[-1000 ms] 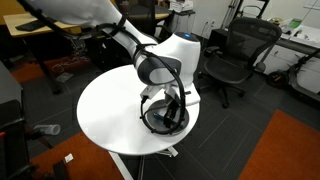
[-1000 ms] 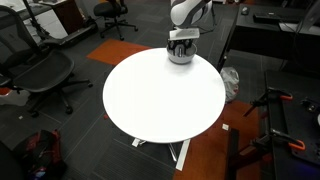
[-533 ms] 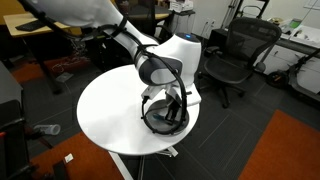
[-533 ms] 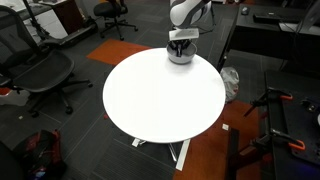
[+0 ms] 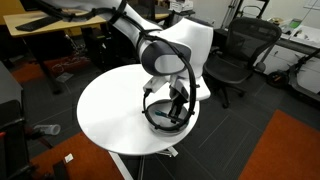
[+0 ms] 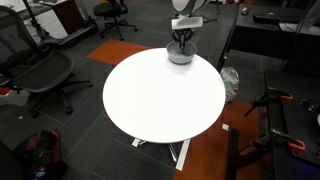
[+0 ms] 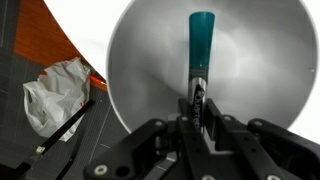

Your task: Take the marker out of the bowl, place the marker back in the bowl then take the marker out of the bowl

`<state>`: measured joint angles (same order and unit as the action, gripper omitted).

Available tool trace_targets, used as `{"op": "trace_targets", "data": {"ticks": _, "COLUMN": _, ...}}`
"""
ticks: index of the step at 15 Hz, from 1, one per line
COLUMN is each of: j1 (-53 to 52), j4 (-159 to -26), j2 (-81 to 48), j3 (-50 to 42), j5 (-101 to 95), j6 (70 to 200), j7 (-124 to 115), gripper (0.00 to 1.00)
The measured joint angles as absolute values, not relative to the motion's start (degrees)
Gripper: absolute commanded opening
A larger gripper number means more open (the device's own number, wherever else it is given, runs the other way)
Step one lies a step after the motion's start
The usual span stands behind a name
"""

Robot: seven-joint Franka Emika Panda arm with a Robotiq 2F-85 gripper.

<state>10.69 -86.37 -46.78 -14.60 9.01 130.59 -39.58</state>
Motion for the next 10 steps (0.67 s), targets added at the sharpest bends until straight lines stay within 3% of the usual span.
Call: {"op": "trace_targets", "data": {"ticks": 10, "j1": 10.16, "j4": -93.64, "j2": -32.45, "j3": -16.13, "j5": 6.79, "j6": 129.29, "j7": -37.18, "gripper": 0.05}}
